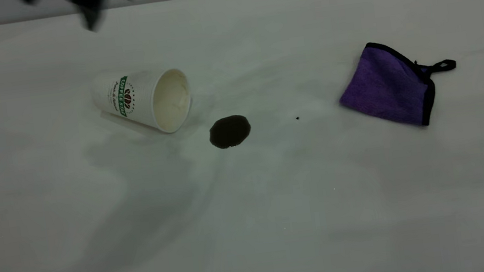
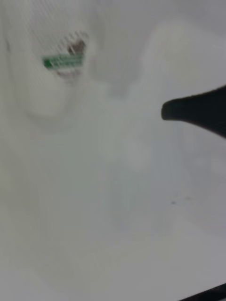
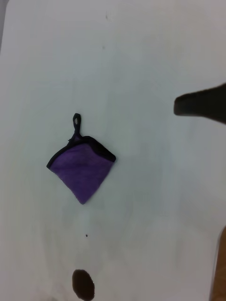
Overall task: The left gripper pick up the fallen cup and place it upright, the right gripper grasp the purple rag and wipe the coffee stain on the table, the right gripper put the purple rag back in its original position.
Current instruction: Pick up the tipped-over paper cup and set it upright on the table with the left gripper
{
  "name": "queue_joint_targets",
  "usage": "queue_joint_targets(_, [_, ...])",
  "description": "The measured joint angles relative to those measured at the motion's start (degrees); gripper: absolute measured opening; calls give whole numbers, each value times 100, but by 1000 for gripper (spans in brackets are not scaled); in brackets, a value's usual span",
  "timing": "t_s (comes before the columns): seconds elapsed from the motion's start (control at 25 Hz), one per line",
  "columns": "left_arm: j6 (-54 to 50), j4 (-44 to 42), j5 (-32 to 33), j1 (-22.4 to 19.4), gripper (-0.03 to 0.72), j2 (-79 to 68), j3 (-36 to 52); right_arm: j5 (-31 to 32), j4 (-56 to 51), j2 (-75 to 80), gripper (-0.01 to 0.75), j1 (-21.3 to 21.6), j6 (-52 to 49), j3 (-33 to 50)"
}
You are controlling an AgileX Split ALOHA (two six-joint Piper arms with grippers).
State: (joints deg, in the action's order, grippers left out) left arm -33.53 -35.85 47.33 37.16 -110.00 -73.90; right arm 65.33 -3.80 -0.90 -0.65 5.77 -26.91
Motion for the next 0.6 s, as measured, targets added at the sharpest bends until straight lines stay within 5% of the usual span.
queue_joint_targets(0.2, [-245,-214,137,377,667,-1055,-643,0,0,0,589,0,0,0])
queue_joint_targets(0.6, [-691,-974,-13,418,648,-2332,-983,0,0,0,589,0,0,0])
